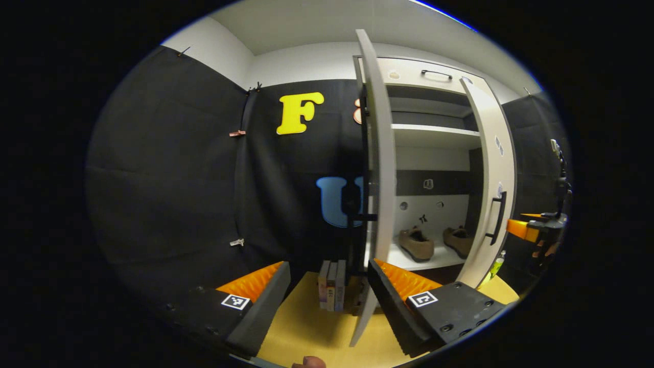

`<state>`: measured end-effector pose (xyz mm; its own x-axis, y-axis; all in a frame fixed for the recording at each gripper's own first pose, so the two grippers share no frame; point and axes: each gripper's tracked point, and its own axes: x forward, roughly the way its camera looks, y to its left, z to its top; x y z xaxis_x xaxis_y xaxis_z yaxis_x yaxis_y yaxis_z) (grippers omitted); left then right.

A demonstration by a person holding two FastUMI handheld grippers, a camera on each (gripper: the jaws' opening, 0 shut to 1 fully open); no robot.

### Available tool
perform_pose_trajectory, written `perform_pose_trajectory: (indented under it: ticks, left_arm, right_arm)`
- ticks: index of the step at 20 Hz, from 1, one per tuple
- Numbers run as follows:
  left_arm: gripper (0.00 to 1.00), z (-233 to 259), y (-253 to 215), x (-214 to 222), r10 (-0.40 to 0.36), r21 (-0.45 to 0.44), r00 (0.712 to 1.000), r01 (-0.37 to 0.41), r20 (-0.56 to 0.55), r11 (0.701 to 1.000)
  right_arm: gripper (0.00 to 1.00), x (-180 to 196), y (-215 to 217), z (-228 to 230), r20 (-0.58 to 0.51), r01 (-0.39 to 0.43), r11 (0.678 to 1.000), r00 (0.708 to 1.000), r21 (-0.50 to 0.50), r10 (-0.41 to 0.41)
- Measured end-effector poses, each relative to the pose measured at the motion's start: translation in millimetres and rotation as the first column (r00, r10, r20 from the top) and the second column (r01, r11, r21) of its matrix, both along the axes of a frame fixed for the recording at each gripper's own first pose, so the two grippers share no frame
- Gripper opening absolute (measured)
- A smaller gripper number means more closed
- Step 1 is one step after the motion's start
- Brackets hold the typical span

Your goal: Grab one shoe with the right hand and put it into the shoe cabinet, grab the other shoe with the left hand and put it into the shoe cabinet; then close the right door with the right hand and the left door with the left hand.

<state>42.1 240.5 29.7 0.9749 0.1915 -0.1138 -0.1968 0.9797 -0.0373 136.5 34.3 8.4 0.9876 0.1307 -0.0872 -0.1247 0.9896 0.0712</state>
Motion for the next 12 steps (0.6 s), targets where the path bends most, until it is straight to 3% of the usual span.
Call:
perform_pose_trajectory:
  ticks: [5,10,12]
  left_arm:
    - [0.97,-21.3,28.0,34.9,0.022,0.008,1.0,-0.022,-0.018,1.0]
    - [0.97,-18.7,12.2,47.7,-0.024,0.011,1.0,0.023,0.02,1.0]
    - [0.92,-19.5,9.1,45.5,-0.032,-0.027,0.999,0.033,0.023,0.999]
  right_arm:
    - [0.98,-14.3,-8.2,-5.4,-0.017,0.009,1.0,1.0,-0.01,-0.009]
    - [0.98,-16.3,-17.1,-6.6,-0.026,0.019,1.0,0.999,-0.005,-0.019]
    - [0.98,-18.7,-18.8,-3.6,-0.025,0.017,1.0,1.0,0.006,-0.017]
